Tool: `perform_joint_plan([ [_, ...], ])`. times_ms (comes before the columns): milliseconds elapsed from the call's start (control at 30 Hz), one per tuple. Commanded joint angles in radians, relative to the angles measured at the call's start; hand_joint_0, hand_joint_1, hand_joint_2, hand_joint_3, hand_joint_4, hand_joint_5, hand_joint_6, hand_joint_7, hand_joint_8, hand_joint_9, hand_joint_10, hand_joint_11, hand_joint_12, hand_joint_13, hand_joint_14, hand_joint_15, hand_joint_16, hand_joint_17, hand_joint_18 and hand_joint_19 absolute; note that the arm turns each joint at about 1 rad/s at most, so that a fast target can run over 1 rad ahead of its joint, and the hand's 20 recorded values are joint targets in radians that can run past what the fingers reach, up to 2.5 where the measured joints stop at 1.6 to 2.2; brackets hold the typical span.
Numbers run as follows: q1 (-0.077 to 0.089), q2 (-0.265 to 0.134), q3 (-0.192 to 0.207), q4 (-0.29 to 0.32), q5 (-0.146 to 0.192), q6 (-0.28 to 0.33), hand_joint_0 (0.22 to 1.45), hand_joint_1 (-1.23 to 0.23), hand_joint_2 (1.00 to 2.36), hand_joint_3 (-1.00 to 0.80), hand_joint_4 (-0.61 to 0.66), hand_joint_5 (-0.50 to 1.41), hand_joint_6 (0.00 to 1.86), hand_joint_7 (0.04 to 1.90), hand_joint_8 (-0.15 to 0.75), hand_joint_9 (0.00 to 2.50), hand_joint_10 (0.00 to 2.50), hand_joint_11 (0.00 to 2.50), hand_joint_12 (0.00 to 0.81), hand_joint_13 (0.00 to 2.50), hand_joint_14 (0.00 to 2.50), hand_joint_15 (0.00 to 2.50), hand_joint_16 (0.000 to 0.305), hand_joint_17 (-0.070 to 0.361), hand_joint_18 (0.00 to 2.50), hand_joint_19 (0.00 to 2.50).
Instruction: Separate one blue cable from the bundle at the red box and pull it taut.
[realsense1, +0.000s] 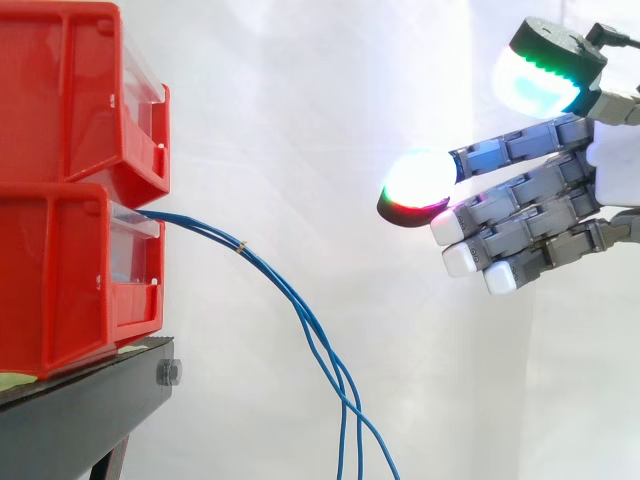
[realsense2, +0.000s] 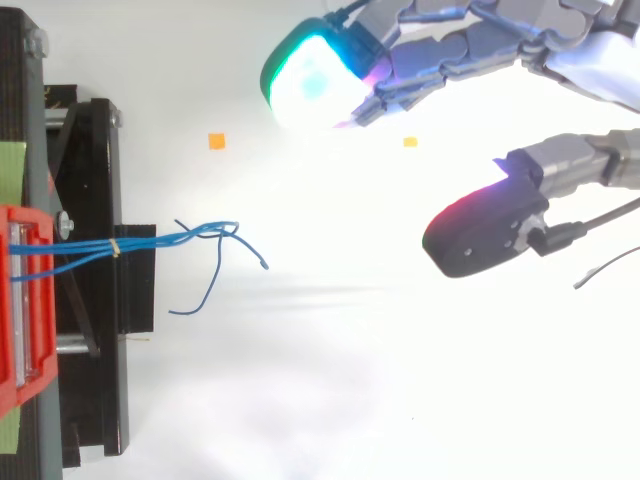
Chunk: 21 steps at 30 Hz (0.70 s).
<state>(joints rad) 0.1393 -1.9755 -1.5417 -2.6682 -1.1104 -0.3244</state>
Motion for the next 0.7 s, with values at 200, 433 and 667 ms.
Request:
perform_joint_plan([
  [200,0.000,-0.002,0.000,0.007,0.049,-0.077,0.56,-0.69,1.00,-0.50,0.31,-0.19,0.50,0.80,0.337,0.60,0.01,0.48,0.347,0.68,0.01,0.32,0.041,0.093,0.66,0.58],
  [433,-0.003,-0.074,0.005,0.042,0.029,-0.056,0.56,-0.69,1.00,-0.50,0.31,-0.19,0.50,0.81,0.337,0.60,0.01,0.49,0.346,0.66,0.01,0.32,0.041,0.092,0.63,0.57],
  [667,-0.006,-0.123,0.012,0.100,0.018,-0.039,0.56,-0.69,1.00,-0.50,0.31,-0.19,0.50,0.81,0.335,0.58,0.01,0.48,0.341,0.63,0.01,0.31,0.040,0.091,0.58,0.53],
])
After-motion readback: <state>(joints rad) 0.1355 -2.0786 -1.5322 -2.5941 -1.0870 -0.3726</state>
